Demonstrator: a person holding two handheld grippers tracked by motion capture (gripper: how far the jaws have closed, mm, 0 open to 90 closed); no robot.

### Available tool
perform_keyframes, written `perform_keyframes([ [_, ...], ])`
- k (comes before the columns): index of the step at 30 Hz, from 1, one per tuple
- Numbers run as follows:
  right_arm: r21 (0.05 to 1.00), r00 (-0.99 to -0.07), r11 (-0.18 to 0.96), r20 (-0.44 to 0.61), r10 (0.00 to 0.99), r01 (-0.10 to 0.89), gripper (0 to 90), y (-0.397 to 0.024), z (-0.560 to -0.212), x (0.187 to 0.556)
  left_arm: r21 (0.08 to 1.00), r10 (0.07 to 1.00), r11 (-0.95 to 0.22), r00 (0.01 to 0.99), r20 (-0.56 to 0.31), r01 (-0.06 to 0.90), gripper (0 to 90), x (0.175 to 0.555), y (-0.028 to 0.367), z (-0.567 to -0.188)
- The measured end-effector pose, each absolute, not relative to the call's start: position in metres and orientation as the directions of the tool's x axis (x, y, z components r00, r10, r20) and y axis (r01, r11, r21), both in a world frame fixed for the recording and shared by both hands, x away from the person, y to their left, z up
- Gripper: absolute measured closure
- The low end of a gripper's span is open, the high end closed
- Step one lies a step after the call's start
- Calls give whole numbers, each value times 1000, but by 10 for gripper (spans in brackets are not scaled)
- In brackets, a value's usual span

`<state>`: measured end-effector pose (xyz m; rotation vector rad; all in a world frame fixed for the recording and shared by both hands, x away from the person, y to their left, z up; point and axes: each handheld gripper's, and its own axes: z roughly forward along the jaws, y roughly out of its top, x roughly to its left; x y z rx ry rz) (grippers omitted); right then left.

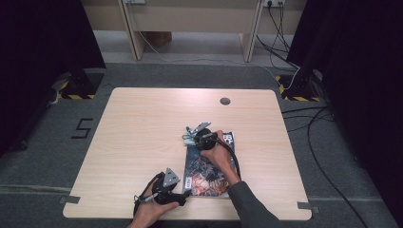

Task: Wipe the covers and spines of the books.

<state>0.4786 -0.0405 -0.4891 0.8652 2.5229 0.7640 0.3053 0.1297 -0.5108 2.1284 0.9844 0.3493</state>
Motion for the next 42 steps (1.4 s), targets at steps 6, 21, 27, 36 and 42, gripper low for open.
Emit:
perform_keyframes([
  [6,575,-700,649,-175,693,498,782,-82,-487,481,729,744,-422,666,-61,539,252,305,130,-511],
  [21,601,-589,548,-153,794,582,778,-147,-487,476,728,744,-421,665,-65,542,251,306,130,-511],
  [27,611,-663,586,-131,737,532,776,-129,-488,455,727,745,-420,664,-65,543,251,306,130,-511],
  [36,618,-764,649,-118,635,444,775,-80,-490,436,727,746,-419,663,-67,545,251,306,130,-511],
  [42,619,-812,674,-97,576,404,775,-48,-490,431,728,745,-420,664,-65,542,251,305,130,-511],
])
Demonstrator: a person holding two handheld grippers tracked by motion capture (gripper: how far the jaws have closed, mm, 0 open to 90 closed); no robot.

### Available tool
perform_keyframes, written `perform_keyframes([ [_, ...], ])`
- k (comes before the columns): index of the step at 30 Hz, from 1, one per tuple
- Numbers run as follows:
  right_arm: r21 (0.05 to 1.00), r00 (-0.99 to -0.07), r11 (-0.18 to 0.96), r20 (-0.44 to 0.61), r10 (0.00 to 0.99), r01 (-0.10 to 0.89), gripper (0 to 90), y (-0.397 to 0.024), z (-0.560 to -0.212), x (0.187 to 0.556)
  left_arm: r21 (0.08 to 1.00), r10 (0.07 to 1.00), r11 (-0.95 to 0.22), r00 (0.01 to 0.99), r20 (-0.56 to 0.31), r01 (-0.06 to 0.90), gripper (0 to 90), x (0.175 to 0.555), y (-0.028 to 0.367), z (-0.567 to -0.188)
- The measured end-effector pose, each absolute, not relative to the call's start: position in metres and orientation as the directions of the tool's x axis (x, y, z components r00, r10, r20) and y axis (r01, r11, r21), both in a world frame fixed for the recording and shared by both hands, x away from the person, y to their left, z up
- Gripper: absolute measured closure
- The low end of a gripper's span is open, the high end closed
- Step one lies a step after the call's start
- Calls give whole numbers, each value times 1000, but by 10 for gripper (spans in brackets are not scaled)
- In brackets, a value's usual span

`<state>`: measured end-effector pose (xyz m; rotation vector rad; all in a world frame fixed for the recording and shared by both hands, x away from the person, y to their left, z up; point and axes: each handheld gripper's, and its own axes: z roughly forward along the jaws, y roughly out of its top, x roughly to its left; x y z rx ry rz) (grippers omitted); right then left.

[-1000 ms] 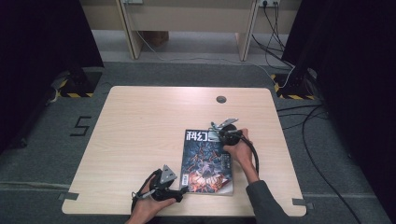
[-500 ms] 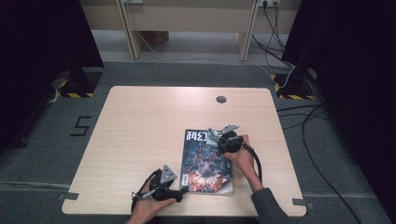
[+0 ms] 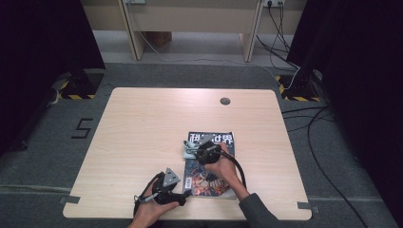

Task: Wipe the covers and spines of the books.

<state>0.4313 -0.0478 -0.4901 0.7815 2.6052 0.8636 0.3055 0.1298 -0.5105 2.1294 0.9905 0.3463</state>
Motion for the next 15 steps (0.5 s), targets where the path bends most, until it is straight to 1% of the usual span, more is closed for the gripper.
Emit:
perform_keyframes([
  [3,622,-825,683,-102,555,383,775,-43,-491,427,727,744,-423,666,-62,541,252,305,130,-511],
  [7,619,-831,688,-100,547,379,781,-48,-490,423,727,743,-424,666,-62,540,252,305,130,-510],
  [9,622,-828,683,-96,553,384,784,-57,-490,422,726,744,-424,666,-61,541,253,305,130,-510],
  [10,627,-821,674,-93,563,391,786,-63,-491,422,726,744,-424,666,-62,541,253,305,130,-510],
  [11,629,-804,657,-86,589,415,789,-78,-491,423,728,744,-422,665,-62,540,253,305,130,-511],
  [13,628,-798,655,-87,596,420,789,-84,-490,423,729,745,-418,664,-66,541,252,305,130,-511],
  [15,629,-774,637,-86,627,446,789,-104,-490,424,730,746,-417,663,-67,542,253,305,130,-511],
])
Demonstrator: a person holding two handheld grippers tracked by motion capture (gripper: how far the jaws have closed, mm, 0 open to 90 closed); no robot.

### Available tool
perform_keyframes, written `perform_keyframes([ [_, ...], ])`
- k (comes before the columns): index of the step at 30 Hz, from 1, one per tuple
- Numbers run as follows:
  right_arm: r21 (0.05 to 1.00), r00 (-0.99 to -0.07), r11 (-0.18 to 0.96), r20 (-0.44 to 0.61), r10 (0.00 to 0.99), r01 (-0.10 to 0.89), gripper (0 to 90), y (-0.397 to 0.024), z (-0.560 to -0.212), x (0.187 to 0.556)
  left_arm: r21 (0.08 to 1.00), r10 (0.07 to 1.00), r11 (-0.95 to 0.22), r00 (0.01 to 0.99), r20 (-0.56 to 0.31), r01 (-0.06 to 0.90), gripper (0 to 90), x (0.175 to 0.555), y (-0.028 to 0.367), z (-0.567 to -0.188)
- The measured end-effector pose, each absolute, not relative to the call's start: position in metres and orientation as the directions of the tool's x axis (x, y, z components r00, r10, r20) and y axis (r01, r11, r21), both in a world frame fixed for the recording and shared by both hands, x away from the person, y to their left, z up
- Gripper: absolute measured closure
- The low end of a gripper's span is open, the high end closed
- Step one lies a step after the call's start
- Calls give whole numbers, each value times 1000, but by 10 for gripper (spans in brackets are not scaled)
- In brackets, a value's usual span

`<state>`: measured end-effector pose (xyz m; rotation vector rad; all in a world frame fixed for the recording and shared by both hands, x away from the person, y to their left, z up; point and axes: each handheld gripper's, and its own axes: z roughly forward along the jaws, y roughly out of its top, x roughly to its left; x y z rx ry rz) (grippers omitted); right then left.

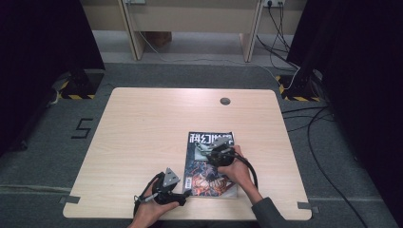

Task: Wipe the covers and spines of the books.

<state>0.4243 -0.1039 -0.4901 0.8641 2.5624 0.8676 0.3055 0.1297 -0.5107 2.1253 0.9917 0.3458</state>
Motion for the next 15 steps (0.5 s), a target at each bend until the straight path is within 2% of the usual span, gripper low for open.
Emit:
perform_keyframes([
  [2,639,-744,605,-74,664,476,790,-128,-491,423,729,745,-417,663,-68,543,253,306,130,-511],
  [6,645,-717,577,-64,694,501,792,-148,-490,423,729,746,-417,663,-67,542,253,305,130,-511],
  [15,644,-708,576,-74,703,504,786,-153,-490,419,730,744,-419,665,-65,540,257,305,130,-511],
])
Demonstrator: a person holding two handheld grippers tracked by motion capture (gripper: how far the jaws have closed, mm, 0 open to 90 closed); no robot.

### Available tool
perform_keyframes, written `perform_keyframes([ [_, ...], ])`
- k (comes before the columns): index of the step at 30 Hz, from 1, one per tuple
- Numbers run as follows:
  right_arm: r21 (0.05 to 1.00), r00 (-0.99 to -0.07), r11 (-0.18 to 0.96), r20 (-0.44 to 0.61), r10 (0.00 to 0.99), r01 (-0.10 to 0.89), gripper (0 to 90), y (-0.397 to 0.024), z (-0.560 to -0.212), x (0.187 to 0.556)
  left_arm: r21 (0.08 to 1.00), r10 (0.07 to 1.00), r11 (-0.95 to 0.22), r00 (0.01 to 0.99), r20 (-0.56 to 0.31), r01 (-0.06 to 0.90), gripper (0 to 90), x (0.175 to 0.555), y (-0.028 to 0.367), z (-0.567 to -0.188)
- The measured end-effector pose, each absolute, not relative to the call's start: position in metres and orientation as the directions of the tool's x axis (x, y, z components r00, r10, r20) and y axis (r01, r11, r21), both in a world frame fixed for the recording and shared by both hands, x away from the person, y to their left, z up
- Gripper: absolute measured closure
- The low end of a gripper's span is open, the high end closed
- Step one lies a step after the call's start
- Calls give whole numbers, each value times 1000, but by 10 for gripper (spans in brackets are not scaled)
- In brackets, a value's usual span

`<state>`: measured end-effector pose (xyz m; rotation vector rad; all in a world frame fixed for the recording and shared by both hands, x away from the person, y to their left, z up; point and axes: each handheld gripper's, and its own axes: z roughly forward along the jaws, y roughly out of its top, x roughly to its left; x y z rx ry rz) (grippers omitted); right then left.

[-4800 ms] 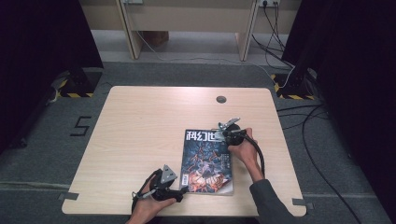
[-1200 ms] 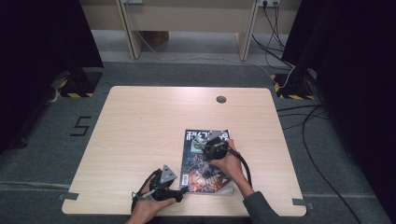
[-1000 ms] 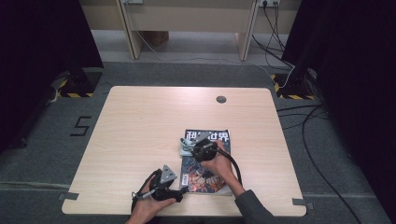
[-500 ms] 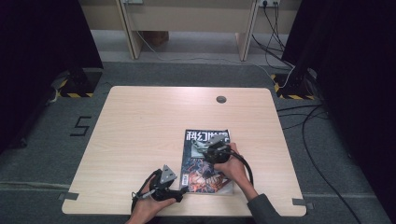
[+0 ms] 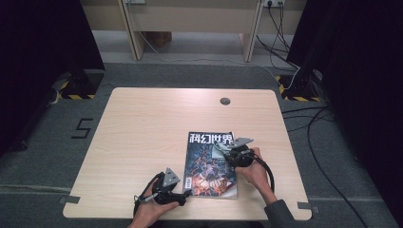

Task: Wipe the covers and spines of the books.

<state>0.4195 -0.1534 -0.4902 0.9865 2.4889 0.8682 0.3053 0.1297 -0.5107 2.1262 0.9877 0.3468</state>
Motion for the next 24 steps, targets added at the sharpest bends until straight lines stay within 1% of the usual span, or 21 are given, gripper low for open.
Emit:
perform_keyframes([
  [5,640,-710,583,-82,700,501,775,-152,-490,416,729,745,-419,664,-66,542,257,305,130,-510],
  [9,639,-711,584,-82,698,500,775,-150,-490,415,732,743,-428,668,-49,530,263,304,128,-510],
  [14,642,-724,589,-74,685,491,775,-140,-491,415,731,745,-422,665,-58,537,264,305,129,-510],
  [17,641,-748,606,-74,660,471,774,-125,-491,413,730,744,-422,665,-59,537,264,305,129,-510],
  [19,642,-752,608,-72,655,467,775,-121,-491,413,730,745,-422,665,-59,538,264,305,129,-510],
  [21,642,-776,625,-73,626,444,775,-106,-491,409,730,745,-422,665,-59,537,264,305,129,-510],
  [24,641,-790,634,-69,609,433,775,-99,-491,407,730,744,-421,665,-60,538,264,305,129,-510],
])
